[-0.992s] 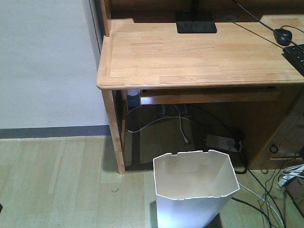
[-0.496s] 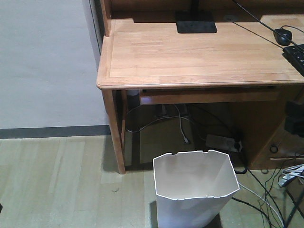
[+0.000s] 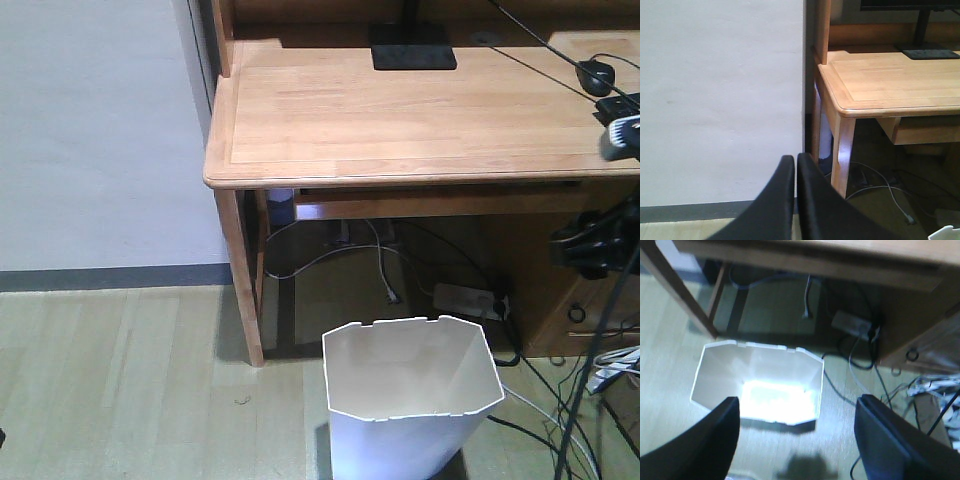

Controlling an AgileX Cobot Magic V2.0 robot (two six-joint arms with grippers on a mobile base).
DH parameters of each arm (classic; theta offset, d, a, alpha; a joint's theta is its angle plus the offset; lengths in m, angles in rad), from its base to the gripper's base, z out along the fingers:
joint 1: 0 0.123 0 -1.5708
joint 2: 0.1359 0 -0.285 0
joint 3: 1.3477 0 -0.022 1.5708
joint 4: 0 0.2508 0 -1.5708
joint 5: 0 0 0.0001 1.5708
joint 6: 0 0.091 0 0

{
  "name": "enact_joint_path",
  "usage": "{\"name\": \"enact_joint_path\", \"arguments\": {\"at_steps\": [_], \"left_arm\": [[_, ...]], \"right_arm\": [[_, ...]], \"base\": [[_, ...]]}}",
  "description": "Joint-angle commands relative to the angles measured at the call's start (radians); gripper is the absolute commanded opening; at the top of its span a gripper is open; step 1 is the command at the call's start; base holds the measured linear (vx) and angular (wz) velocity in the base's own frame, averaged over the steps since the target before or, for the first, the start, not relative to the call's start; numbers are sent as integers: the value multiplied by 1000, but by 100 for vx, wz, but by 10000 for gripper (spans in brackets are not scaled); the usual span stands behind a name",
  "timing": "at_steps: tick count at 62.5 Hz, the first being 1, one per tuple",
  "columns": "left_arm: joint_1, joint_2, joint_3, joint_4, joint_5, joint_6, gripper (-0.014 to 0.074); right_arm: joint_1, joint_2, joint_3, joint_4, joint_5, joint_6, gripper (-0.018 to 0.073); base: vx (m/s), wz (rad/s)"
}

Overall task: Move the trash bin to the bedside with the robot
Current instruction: 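Lower the right gripper toward the rim of the white trash bin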

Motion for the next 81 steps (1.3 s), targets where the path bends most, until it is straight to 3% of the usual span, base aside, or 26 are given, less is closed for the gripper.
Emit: {"name": "enact_joint_path", "arguments": {"at_steps": [1,8,14,24,29,36,61,81], "left_arm": [[-6,-14,19,-3,-69,-4,-6],[-6,-14,19,-3,-69,-4,-6],[-6,-14,19,-3,-69,-4,-6],[-6,-14,19,-3,-69,-4,-6],[-6,-14,19,-3,-69,-4,-6],[-6,-14,19,-3,-69,-4,-6],[-6,-14,19,-3,-69,-4,-6],[-6,-14,19,-3,-69,-4,-6]], "right_arm": [[-2,67,-33,10,-64,-19,487],[-13,160,-33,23,-83,-32,487],[-72,240,-40,126,-94,-110,487],[-171,368,-66,373,-92,-371,487],[-193,440,-67,427,-122,-498,487],[-190,535,-67,428,-186,-561,489],[-190,910,-118,420,-484,-607,596],[-190,1255,-361,420,-480,-607,594]], "base": [[0,0],[0,0],[0,0],[0,0],[0,0],[0,0],[0,0],[0,0]]}}
